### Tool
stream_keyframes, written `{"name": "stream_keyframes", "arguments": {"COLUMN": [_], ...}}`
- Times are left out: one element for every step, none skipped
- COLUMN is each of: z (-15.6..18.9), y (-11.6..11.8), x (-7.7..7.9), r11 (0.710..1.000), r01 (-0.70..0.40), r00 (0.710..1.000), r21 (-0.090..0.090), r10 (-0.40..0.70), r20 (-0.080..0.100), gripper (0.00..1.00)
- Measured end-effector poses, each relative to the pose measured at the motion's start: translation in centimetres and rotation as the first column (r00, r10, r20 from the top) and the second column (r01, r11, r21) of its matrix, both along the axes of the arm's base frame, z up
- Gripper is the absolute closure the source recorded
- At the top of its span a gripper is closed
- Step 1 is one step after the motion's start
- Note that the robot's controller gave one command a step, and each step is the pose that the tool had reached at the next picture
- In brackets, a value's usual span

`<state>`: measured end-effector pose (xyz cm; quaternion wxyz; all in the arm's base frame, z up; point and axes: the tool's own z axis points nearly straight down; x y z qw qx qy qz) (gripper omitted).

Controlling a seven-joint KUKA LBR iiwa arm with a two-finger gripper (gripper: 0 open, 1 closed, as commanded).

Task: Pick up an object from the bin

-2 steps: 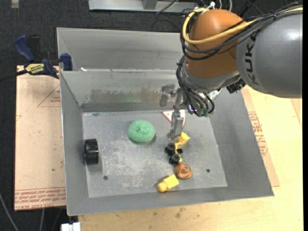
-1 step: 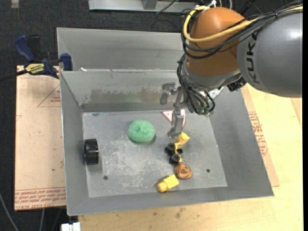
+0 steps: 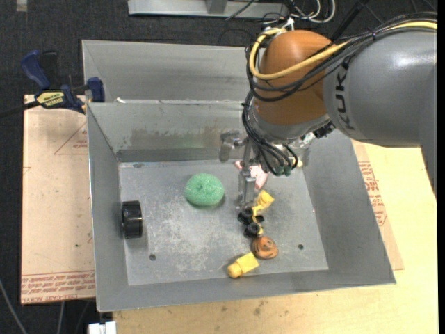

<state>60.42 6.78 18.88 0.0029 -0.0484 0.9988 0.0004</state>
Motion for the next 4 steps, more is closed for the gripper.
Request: {"name": "stream_keyframes", "arguments": {"z": [-2.8, -5.7, -10.8, -11.5], "y": [2.0, 2.0, 1.6, 1.0], "x": [0.0, 0.4, 0.3, 0.7], "r11": [0.982, 0.999, 0.987, 0.997], "r01": [-0.190, 0.048, -0.164, 0.079], "r00": [0.982, 0.999, 0.987, 0.997], "r21": [0.000, 0.000, 0.000, 0.005], "r10": [0.190, -0.048, 0.164, -0.079], "r20": [-0.005, -0.004, 0.001, 0.007], "gripper": [0.00, 0.00, 0.00, 1.00]}}
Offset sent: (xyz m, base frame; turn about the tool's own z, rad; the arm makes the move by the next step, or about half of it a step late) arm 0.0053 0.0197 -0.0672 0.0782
